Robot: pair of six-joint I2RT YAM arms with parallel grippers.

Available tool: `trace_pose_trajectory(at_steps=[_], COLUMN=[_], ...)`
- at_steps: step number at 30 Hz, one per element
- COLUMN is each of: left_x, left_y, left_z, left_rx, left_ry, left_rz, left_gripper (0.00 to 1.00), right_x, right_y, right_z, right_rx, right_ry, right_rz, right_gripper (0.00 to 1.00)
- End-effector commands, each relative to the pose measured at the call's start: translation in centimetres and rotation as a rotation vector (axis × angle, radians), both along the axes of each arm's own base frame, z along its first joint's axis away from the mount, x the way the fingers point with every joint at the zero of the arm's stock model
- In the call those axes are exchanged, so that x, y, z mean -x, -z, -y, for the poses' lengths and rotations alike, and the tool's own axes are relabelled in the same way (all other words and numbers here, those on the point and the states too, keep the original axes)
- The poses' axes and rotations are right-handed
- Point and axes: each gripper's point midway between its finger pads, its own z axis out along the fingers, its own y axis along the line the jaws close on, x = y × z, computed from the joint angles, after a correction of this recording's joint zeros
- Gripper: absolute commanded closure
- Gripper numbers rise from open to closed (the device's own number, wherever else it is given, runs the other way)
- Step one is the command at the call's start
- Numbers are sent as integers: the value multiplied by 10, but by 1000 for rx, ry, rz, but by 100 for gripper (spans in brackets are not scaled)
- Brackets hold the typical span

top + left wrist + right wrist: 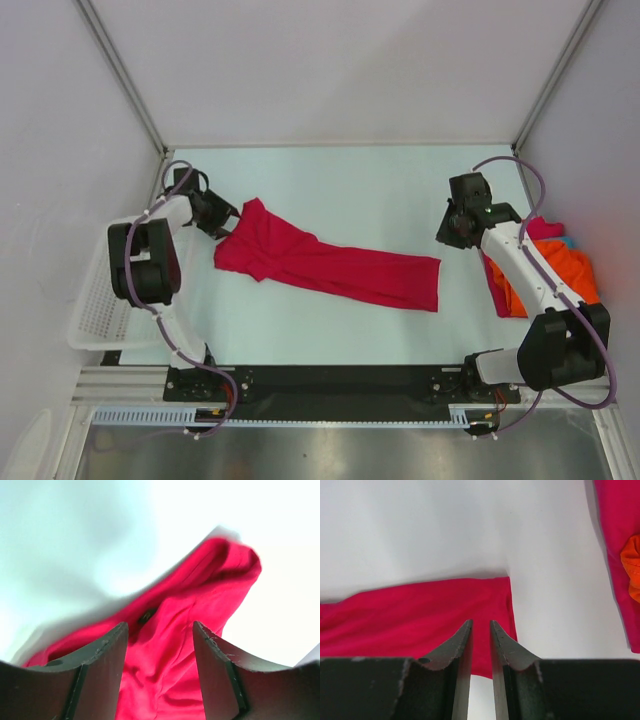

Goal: Fold and stack the t-shirts
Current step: Rotate the tshirt 90 degrees

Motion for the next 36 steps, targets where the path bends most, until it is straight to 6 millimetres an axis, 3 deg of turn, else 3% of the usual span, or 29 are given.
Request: trace_pose_trajectory(at_steps=[1, 5, 8, 10, 14, 16, 17, 18, 19, 22, 23, 25, 26, 27, 29, 30, 33, 35, 36], left_x=[-21, -21, -23, -27, -34, -35, -33, -32, -31, -23, -21, -13, -10, -5, 1, 8, 21, 29, 35], left_y=[2, 4, -8, -25, -60, -81, -88, -103, -108, -119, -120, -121, -121, -120, -119, -118, -117, -120, -114], left_z=[-15, -11, -11, -7, 23, 23, 35, 37, 37, 40, 42, 40, 39, 38, 37, 36, 35, 35, 36], left_rx=[-67, -57, -98, -122, -142, -223, -260, -304, -329, -382, -383, -384, -388, -390, -393, -395, -398, -401, -400], left_ry=[-2, 10, 24, 74, 224, 253, 288, 312, 319, 336, 339, 332, 329, 328, 333, 332, 337, 341, 351], left_rz=[-2, -1, 34, 91, 211, 268, 286, 323, 333, 346, 348, 348, 346, 344, 337, 333, 334, 349, 335], left_gripper=[40, 40, 40, 40, 40, 39, 39, 39, 38, 39, 38, 39, 39, 38, 39, 39, 38, 38, 38], right_x=[-8, -8, -10, -12, -22, -24, -30, -31, -34, -43, -45, -54, -54, -60, -54, -51, -45, -41, -39], right_y=[-15, -15, -12, -7, 2, 9, 8, 10, 11, 25, 41, 44, 64, 59, 67, 82, 82, 70, 76], right_z=[4, 5, 3, 0, -19, -35, -44, -57, -65, -106, -119, -148, -158, -174, -205, -215, -255, -286, -295], right_rx=[9, 14, 9, 4, -24, -31, -49, -61, -73, -156, -170, -194, -195, -207, -216, -219, -234, -266, -266], right_ry=[12, 15, 12, 5, -40, -89, -115, -154, -182, -300, -350, -424, -456, -494, -584, -606, -693, -760, -782], right_rz=[33, 32, 29, 20, 13, 5, 20, 19, 23, -15, -57, -71, -131, -115, -140, -180, -184, -153, -166], right_gripper=[75, 75, 75, 75, 73, 70, 69, 68, 63, 62, 62, 63, 64, 64, 64, 64, 63, 61, 61])
